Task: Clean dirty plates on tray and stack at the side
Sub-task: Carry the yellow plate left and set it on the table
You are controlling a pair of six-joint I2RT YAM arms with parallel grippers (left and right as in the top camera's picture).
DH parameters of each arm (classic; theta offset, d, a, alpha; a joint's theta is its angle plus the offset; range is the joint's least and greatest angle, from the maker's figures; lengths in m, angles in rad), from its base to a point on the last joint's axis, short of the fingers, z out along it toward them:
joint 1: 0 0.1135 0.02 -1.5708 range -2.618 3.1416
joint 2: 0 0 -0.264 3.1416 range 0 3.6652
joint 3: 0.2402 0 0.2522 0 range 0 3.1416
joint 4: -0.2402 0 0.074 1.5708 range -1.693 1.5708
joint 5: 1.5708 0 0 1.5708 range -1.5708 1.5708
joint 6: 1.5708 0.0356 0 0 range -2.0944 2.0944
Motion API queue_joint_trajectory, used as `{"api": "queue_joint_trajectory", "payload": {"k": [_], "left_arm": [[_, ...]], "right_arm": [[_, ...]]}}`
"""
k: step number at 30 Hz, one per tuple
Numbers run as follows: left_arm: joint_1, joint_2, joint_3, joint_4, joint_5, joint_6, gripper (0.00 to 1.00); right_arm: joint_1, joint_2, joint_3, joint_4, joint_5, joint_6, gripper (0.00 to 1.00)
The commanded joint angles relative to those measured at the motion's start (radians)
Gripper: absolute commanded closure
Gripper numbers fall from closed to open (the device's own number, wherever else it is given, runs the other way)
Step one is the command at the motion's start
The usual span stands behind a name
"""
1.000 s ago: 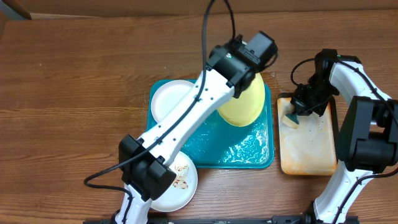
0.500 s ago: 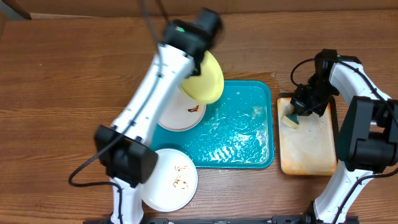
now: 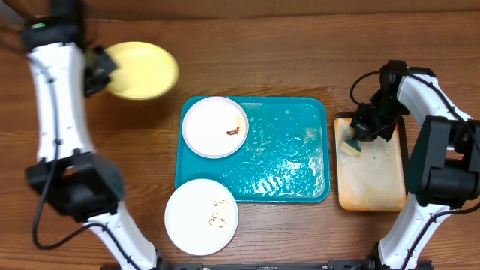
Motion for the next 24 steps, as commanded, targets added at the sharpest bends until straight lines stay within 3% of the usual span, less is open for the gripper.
{"api": "queue_joint_trajectory", "payload": {"k": [1, 4, 15, 24], "left_arm": [[0.140, -0.064, -0.050, 0.025, 0.108, 0.085, 0.95], [0.234, -0.076, -0.180, 0.098, 0.195, 0.122, 0.95], [0.472, -0.133, -0.772, 0.474, 0.306, 0.110, 0.95], [0.580, -0.132, -0.891, 0.565, 0.315, 0.083, 0.96]], "right_arm": [[-0.008, -0.023, -0.006, -0.003, -0.005, -0.011, 0.96], [-0.007, -0.023, -0.006, -0.003, -0.005, -0.006, 0.96], [-0.007, -0.023, -0.006, -0.026, -0.005, -0.008, 0.96], [-0.007, -0.023, -0.006, -0.033, -0.005, -0.023, 0.96]]}}
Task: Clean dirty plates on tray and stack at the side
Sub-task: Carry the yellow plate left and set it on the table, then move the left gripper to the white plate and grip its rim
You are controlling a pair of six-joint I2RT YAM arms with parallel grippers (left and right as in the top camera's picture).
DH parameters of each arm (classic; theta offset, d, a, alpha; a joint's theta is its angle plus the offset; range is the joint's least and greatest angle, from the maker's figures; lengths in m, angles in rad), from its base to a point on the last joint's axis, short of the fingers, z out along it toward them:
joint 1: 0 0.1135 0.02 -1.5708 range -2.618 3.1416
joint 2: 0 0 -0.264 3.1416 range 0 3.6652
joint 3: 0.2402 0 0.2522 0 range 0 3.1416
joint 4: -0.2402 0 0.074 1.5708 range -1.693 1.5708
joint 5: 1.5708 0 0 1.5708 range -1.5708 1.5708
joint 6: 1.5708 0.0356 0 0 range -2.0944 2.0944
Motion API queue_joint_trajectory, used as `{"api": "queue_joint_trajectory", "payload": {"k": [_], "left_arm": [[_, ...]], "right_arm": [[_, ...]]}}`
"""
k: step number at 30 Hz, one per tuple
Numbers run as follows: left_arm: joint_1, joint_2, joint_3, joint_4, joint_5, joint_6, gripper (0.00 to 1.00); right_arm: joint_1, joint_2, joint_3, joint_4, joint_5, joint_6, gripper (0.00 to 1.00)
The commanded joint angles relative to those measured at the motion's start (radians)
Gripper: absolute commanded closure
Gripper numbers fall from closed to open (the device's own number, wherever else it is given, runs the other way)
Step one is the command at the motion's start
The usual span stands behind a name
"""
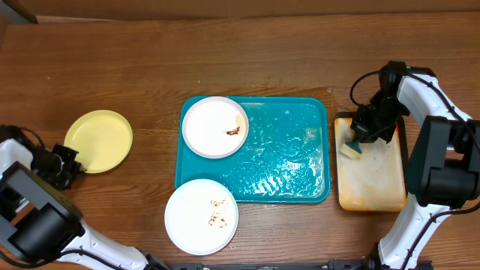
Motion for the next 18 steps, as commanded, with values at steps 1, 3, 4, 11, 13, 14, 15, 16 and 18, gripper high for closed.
{"api": "queue_joint_trajectory", "payload": {"k": [1, 3, 4, 11, 13, 14, 15, 16, 18], "left_arm": [[0.027, -0.044, -0.009, 0.003, 0.023, -0.010, 0.96], [0.029, -0.044, -0.009, 0.000, 0.023, 0.006, 0.66], [0.026, -0.044, -0.009, 0.000, 0.022, 0.013, 0.57], [-0.023, -0.087, -0.008, 0.003, 0.022, 0.021, 0.40], [-0.039, -0.135, -0.006, 0.002, 0.022, 0.008, 0.40], [-0.051, -0.175, -0.003, 0.000, 0.022, -0.002, 0.41], [-0.057, -0.198, -0.001, 0.000, 0.022, -0.006, 0.41], [-0.074, -0.258, 0.008, -0.006, 0.023, -0.016, 0.40], [-0.102, -0.341, 0.026, -0.031, 0.018, -0.014, 0.40]], "right_arm": [[-0.007, -0.023, -0.006, -0.007, -0.005, -0.009, 0.96], [-0.007, -0.023, -0.006, -0.006, -0.006, -0.009, 0.96], [-0.007, -0.023, -0.006, -0.006, -0.006, -0.009, 0.96], [-0.007, -0.023, -0.006, -0.008, -0.006, -0.013, 0.96], [-0.007, -0.023, -0.006, -0.007, -0.006, -0.013, 0.96], [-0.007, -0.023, -0.006, -0.007, -0.006, -0.013, 0.96], [-0.007, -0.023, -0.006, -0.007, -0.006, -0.013, 0.96], [-0.007, -0.023, -0.006, -0.007, -0.006, -0.013, 0.96], [-0.007, -0.023, -0.006, -0.007, -0.006, -0.013, 0.96]]}}
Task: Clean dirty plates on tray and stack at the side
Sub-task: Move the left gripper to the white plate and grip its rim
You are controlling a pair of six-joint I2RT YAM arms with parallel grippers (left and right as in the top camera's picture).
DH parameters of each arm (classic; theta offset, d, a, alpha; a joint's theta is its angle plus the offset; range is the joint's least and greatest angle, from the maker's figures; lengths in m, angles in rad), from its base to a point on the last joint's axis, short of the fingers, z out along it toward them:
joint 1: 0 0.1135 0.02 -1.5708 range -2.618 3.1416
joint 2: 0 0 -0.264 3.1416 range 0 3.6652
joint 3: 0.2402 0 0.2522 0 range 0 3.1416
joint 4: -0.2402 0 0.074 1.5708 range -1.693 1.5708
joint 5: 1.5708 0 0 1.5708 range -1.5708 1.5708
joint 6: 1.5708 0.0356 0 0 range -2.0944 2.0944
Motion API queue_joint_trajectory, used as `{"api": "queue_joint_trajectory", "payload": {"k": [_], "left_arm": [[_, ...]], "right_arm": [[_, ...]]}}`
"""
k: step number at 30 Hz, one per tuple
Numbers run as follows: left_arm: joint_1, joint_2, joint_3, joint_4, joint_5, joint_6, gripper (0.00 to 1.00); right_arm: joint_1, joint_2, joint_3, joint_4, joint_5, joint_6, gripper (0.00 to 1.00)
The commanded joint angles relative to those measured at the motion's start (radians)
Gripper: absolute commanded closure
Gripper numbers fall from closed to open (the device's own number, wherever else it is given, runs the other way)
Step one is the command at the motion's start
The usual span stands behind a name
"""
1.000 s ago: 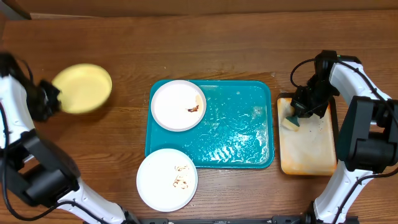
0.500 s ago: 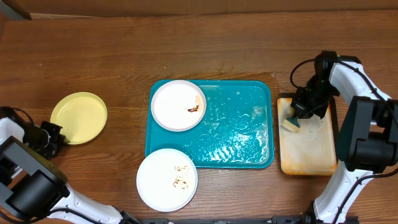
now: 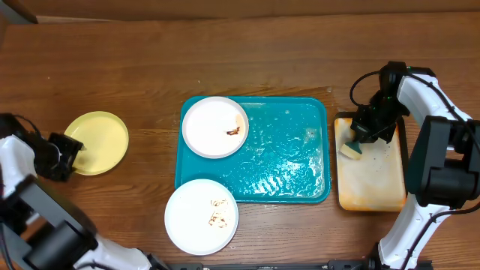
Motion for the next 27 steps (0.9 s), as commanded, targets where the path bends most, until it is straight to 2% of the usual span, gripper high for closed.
{"api": "queue_joint_trajectory", "payload": {"k": [1, 3, 6, 9, 12, 17, 20, 23, 27], "left_arm": [[-0.056, -0.202, 0.033, -0.035, 0.005, -0.009, 0.40], [-0.103, -0.271, 0.033, -0.056, -0.021, 0.005, 0.33], [-0.195, -0.315, 0.033, -0.091, -0.029, 0.072, 0.31], [-0.309, -0.294, 0.030, -0.120, -0.031, 0.129, 0.29], [-0.428, -0.238, 0.024, -0.137, -0.030, 0.136, 0.29], [-0.635, -0.104, 0.024, -0.134, -0.031, 0.128, 0.36], [-0.746, -0.040, 0.024, -0.108, -0.042, 0.089, 0.32], [-0.804, 0.010, 0.024, -0.089, -0.027, 0.047, 0.29], [-0.841, 0.101, 0.024, -0.087, -0.001, 0.030, 0.36]], "right_arm": [[-0.007, -0.023, -0.006, -0.003, -0.006, -0.003, 0.96], [-0.007, -0.023, -0.006, -0.002, -0.006, -0.003, 0.96], [-0.007, -0.023, -0.006, 0.002, -0.006, -0.003, 0.96], [-0.007, -0.023, -0.006, 0.004, -0.006, -0.003, 0.96], [-0.008, -0.023, -0.006, 0.005, -0.006, -0.004, 0.96], [-0.007, -0.023, -0.006, 0.004, -0.006, -0.004, 0.96], [-0.007, -0.023, -0.006, 0.004, -0.006, -0.004, 0.96], [-0.007, -0.023, -0.006, 0.004, -0.006, -0.004, 0.96], [-0.007, -0.023, -0.006, 0.004, -0.006, -0.004, 0.96]]}}
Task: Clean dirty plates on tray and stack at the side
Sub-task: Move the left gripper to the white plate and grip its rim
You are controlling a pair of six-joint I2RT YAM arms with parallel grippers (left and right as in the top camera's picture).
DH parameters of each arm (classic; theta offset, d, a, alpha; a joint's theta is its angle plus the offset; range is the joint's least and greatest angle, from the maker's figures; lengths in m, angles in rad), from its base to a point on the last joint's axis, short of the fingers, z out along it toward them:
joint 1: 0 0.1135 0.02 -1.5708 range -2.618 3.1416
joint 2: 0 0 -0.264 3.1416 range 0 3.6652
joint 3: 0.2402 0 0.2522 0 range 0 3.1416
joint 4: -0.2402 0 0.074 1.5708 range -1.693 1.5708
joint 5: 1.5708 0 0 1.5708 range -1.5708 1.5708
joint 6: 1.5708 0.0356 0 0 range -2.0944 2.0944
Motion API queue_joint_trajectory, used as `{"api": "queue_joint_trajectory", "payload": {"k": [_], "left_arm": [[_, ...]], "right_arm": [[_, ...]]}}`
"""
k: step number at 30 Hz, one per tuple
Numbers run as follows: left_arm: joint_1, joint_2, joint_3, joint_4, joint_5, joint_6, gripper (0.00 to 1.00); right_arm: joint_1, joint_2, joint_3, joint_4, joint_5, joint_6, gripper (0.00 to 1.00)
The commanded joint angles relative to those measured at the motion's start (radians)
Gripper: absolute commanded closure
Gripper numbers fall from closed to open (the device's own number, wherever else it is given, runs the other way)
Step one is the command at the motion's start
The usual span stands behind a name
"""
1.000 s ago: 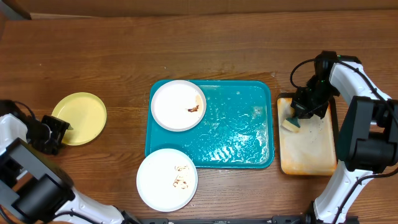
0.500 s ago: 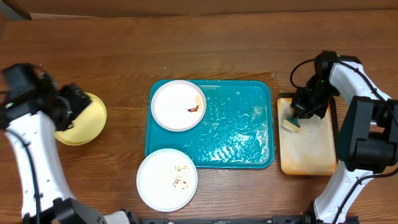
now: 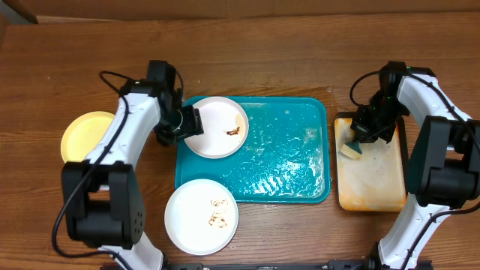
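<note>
A white plate (image 3: 216, 126) with a brown smear lies in the back left corner of the wet teal tray (image 3: 289, 161). My left gripper (image 3: 189, 122) is at that plate's left rim; its jaws are seen edge-on. A second white plate (image 3: 201, 217) with crumbs sits on the table, overlapping the tray's front left corner. A clean yellow plate (image 3: 84, 136) lies on the table at the left. At the right, my right gripper (image 3: 360, 138) is shut on a yellow-green sponge (image 3: 349, 148) over the stained tray (image 3: 372, 184).
The left arm's forearm reaches across the yellow plate's right side. Cables loop behind both arms. Bare wooden table lies behind the teal tray and in front of the yellow plate.
My left gripper has moved from the yellow plate's left rim to the left rim of the white plate on the tray. The yellow plate lies slightly further left. The right arm has not moved.
My left gripper held the yellow plate up at the back left. Then the plate lay on the table at the left with the gripper beside it, and stayed so. Now the gripper is at the white plate on the tray. The right gripper kept the sponge throughout.
</note>
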Motion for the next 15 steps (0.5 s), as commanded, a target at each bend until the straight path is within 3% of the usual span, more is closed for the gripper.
{"api": "queue_joint_trajectory", "payload": {"k": [1, 8, 12, 15], "left_arm": [[-0.014, 0.082, -0.003, 0.000, 0.018, -0.042, 0.37], [-0.008, 0.098, -0.003, -0.002, -0.017, -0.087, 0.36], [-0.008, 0.111, -0.003, 0.003, -0.048, -0.129, 0.53], [-0.009, 0.136, -0.003, 0.003, -0.062, -0.166, 0.52]], "right_arm": [[-0.008, -0.023, -0.006, 0.002, -0.006, -0.003, 0.96], [-0.008, -0.023, -0.006, 0.002, -0.006, -0.005, 0.96], [-0.008, -0.023, -0.006, 0.002, -0.006, -0.008, 0.96], [-0.008, -0.023, -0.006, 0.000, -0.006, -0.008, 0.96]]}}
